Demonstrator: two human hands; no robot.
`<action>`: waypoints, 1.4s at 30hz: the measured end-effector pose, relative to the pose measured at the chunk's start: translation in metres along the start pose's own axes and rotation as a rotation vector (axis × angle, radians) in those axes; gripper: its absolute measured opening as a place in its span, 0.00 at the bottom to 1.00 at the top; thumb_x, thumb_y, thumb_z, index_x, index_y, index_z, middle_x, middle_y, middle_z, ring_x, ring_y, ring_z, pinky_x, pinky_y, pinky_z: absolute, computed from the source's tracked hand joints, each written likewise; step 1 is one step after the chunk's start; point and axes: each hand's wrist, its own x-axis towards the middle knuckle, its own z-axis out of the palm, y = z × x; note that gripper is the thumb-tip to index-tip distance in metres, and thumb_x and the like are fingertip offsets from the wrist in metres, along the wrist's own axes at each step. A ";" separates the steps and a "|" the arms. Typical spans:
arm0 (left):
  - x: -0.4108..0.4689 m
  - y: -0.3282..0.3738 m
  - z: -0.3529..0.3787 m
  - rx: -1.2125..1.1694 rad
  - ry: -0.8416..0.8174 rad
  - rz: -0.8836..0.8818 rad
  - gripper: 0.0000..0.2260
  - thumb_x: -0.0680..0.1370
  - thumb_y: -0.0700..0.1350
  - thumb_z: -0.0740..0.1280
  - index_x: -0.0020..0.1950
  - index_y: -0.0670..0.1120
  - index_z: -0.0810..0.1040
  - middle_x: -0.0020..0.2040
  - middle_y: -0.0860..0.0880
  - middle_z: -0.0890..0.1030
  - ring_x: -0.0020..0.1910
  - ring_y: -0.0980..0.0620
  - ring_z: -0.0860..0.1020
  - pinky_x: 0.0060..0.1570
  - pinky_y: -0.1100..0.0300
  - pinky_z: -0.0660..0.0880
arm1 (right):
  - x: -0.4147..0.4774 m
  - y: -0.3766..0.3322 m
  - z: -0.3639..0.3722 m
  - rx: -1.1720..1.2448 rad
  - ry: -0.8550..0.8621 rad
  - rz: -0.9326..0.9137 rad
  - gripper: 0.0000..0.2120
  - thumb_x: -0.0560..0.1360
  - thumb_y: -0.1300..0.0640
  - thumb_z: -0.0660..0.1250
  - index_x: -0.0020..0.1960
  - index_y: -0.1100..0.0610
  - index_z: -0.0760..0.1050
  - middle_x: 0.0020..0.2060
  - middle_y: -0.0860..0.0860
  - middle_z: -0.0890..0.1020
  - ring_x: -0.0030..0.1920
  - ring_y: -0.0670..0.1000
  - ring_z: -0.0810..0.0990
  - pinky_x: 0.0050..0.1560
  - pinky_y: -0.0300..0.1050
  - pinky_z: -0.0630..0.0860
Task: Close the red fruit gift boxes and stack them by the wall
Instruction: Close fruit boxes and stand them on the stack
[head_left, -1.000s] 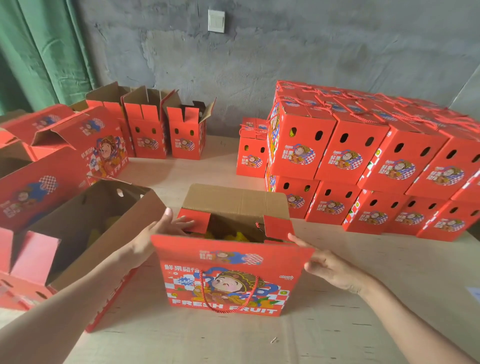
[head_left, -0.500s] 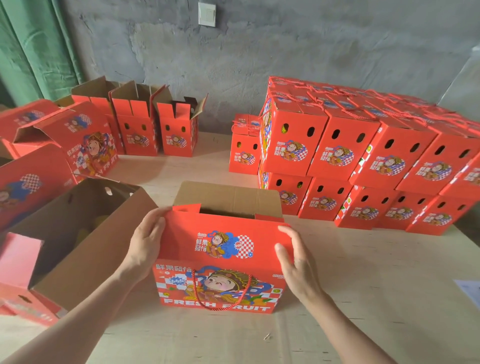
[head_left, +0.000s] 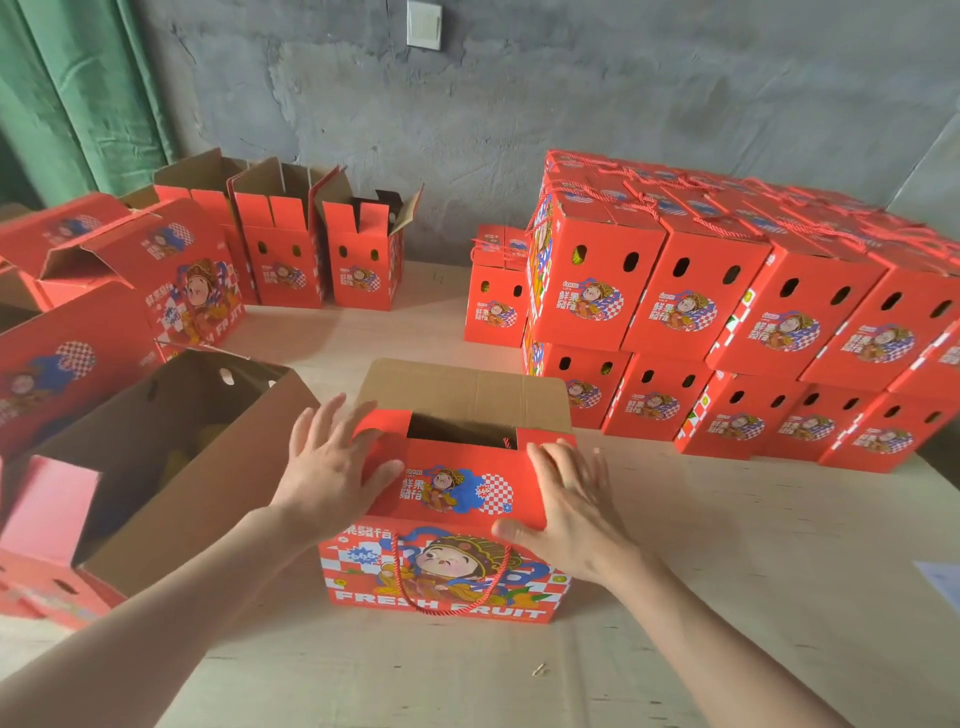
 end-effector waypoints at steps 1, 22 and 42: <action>0.003 0.005 -0.002 0.036 -0.058 0.056 0.47 0.69 0.75 0.34 0.71 0.47 0.69 0.73 0.47 0.63 0.74 0.45 0.55 0.72 0.45 0.45 | 0.002 -0.001 -0.002 -0.021 -0.037 -0.036 0.62 0.56 0.16 0.37 0.78 0.55 0.41 0.72 0.49 0.52 0.75 0.52 0.45 0.73 0.58 0.32; 0.018 0.038 0.006 0.118 -0.124 0.236 0.45 0.60 0.79 0.59 0.66 0.51 0.68 0.60 0.53 0.72 0.60 0.51 0.69 0.63 0.56 0.61 | 0.021 -0.020 -0.001 -0.038 0.127 -0.155 0.48 0.56 0.20 0.62 0.63 0.52 0.66 0.54 0.49 0.70 0.55 0.49 0.68 0.59 0.49 0.66; 0.009 0.039 0.000 0.009 -0.131 0.230 0.45 0.62 0.77 0.61 0.69 0.49 0.71 0.57 0.47 0.69 0.56 0.48 0.67 0.59 0.55 0.69 | 0.021 -0.020 -0.001 0.072 0.112 -0.169 0.48 0.57 0.20 0.61 0.66 0.50 0.65 0.51 0.48 0.69 0.52 0.47 0.67 0.55 0.45 0.70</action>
